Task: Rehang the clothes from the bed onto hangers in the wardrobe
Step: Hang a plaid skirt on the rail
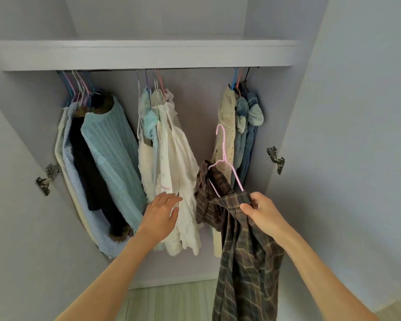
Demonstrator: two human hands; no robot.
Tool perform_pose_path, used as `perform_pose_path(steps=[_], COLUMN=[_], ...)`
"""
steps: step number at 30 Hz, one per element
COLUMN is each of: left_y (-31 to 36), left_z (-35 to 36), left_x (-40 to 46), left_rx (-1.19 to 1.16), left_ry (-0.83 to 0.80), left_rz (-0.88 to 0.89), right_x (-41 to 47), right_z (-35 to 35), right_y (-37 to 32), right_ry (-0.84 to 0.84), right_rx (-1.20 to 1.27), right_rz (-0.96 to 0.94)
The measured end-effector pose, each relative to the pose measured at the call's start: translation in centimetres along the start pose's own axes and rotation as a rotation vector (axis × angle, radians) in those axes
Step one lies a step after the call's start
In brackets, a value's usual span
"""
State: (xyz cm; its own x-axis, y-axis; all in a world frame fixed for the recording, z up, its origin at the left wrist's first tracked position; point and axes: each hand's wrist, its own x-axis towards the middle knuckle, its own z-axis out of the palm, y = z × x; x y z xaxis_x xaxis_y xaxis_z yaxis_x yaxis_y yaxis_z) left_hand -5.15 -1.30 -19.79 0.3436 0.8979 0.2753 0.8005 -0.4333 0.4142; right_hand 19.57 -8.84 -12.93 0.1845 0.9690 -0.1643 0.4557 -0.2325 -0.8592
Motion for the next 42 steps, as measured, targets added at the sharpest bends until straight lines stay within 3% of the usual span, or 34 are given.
perform_pose_path(steps=[11, 17, 20, 25, 29, 36, 42], left_y=[1.0, -0.1, -2.2, -5.5, -6.2, -7.7, -9.2], left_z=[0.0, 1.0, 0.8, -0.2, -1.8, -3.3, -4.8], left_x=[18.9, 24.6, 25.1, 24.6, 25.4, 25.8, 25.5], left_rx=[0.518, 0.652, 0.7, 0.635, 0.524, 0.297, 0.264], left_ry=[-0.051, -0.094, -0.037, 0.155, 0.265, 0.271, 0.334], left_rz=[0.09, -0.041, -0.071, 0.007, -0.072, -0.278, -0.293], right_x=[13.9, 18.7, 20.4, 22.8, 24.5, 27.1, 30.2], right_z=[0.2, 0.5, 0.8, 1.6, 2.3, 4.3, 7.0], right_y=[-1.2, -1.0, -1.4, -3.4, -6.1, -11.4, -15.4], right_ry=[0.027, 0.01, 0.025, 0.066, 0.12, 0.197, 0.23], right_rx=[0.119, 0.055, 0.046, 0.041, 0.078, 0.177, 0.114], right_rz=[0.05, 0.037, 0.021, -0.035, -0.122, -0.309, -0.385])
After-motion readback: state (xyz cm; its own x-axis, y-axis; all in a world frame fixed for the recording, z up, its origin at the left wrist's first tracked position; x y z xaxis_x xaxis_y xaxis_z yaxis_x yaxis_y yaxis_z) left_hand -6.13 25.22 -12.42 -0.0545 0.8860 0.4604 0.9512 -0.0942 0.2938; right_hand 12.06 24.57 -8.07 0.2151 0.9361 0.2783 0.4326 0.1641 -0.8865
